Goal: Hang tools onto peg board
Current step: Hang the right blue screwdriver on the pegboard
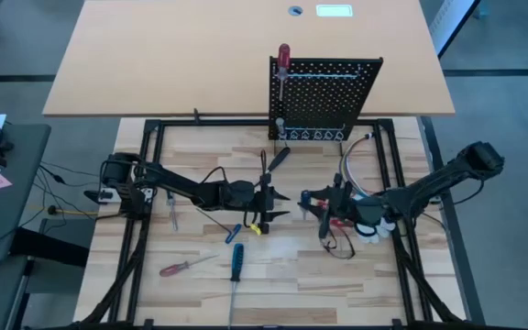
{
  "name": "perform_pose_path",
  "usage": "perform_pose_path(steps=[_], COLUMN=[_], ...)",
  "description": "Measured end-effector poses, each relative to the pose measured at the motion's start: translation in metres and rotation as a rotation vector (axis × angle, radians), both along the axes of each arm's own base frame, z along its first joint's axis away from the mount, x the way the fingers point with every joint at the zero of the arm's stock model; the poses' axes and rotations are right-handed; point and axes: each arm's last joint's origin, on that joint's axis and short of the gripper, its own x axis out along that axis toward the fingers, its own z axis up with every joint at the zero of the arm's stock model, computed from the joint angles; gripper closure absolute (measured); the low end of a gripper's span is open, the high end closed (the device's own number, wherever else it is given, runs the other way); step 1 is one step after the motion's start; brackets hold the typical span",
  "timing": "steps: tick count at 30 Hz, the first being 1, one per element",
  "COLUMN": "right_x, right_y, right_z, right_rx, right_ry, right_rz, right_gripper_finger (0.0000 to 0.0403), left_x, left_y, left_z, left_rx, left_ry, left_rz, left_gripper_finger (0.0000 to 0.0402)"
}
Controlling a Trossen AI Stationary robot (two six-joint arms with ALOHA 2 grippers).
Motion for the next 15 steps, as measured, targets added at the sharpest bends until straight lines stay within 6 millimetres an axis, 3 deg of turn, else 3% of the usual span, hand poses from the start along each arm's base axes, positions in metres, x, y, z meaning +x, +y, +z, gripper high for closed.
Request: perform_pose_path(steps=[3, 7, 10, 15], right_x=[-0.009, -0.02, -0.023, -0.023], right_y=[-0.01, -0.015, -0.013, -0.012], right_z=[-0.014, -0.016, -0.018, -0.019], right_rx=[0.024, -0.004, -0.018, -0.032], right_ry=[-0.09, -0.194, -0.199, -0.187], right_rz=[-0.013, -0.022, -0.011, -0.019], right_gripper_finger=[0.0281, 0.0281, 0.0281, 0.0281], left_x=[0.0, 0.003, 0.008, 0.022], left_y=[0.0, -0.002, -0.007, -0.011], left_z=[-0.002, -0.006, -0.012, -0.028], left_rx=[0.0, -0.014, -0.032, -0.118], left_ry=[0.01, -0.009, -0.068, -0.134], left_rz=[-0.001, -0.072, -0.172, -0.168], left_gripper_finger=[0.0228, 0.0228, 0.0228, 0.0228])
